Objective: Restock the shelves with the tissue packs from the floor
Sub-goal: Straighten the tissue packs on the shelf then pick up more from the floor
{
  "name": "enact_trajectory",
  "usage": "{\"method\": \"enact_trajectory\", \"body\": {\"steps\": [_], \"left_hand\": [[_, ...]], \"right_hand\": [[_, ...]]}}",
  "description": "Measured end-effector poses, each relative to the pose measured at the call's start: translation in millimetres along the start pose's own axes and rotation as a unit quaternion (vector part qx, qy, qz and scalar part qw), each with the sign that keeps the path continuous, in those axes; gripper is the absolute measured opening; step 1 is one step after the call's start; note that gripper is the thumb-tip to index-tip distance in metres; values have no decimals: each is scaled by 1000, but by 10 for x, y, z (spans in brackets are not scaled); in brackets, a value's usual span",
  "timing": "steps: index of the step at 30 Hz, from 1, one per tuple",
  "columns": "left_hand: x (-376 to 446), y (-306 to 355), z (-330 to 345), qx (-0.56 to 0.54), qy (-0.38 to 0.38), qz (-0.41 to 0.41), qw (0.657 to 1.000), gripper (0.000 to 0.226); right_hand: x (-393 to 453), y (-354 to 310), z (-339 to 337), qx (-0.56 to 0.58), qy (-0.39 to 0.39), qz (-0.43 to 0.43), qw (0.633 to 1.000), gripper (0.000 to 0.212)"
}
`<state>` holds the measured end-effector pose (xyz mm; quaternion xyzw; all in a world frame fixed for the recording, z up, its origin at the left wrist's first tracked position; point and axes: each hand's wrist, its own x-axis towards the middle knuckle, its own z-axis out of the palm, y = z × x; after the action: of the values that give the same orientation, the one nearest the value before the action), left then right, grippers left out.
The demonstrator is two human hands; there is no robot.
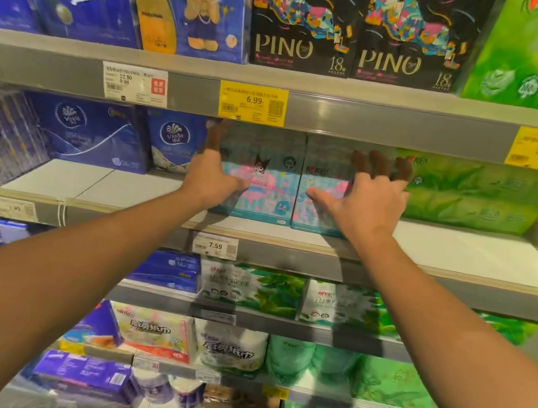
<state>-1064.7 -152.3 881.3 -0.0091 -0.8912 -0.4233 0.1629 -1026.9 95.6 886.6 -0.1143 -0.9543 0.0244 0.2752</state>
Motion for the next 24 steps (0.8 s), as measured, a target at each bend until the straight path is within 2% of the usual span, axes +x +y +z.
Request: {"method": "enact_trajectory", "body": {"steps": [2, 4, 6, 8, 9, 11, 15, 19, 24], "left_hand": [[-69, 76, -34, 48, -2, 15, 999, 93], [-192, 158, -49, 187, 6, 11, 982, 83], [-333, 171, -17, 355, 41, 95, 929, 73], [-477, 166, 39, 427, 69, 211, 877, 77], [-546, 172, 66, 426, 68, 247, 868, 80], [-657, 203, 100, 386, 26, 288, 876, 78], [-963, 163, 175, 257, -47, 366, 893, 61], [-1575, -91, 427, 174, -167, 388, 889, 63], [-2599, -94, 805, 136, -328, 431, 829, 67]], "right_hand": [[-22, -8, -20, -11, -15, 3, 1000, 94], [-54, -24, -71, -22, -16, 0, 1000, 88], [-126, -29, -97, -18, 3, -25, 1000, 80], [-261, -12, -95, -2, 51, -68, 996, 75], [-342, 6, -82, 10, 73, -88, 993, 74], [-530, 58, -86, 30, 95, -110, 989, 75], [-1082, 212, -212, 58, 73, -102, 990, 76], [-2025, 478, -368, 40, 32, -14, 999, 79], [-3682, 753, -658, 0, -47, 153, 987, 86]]}}
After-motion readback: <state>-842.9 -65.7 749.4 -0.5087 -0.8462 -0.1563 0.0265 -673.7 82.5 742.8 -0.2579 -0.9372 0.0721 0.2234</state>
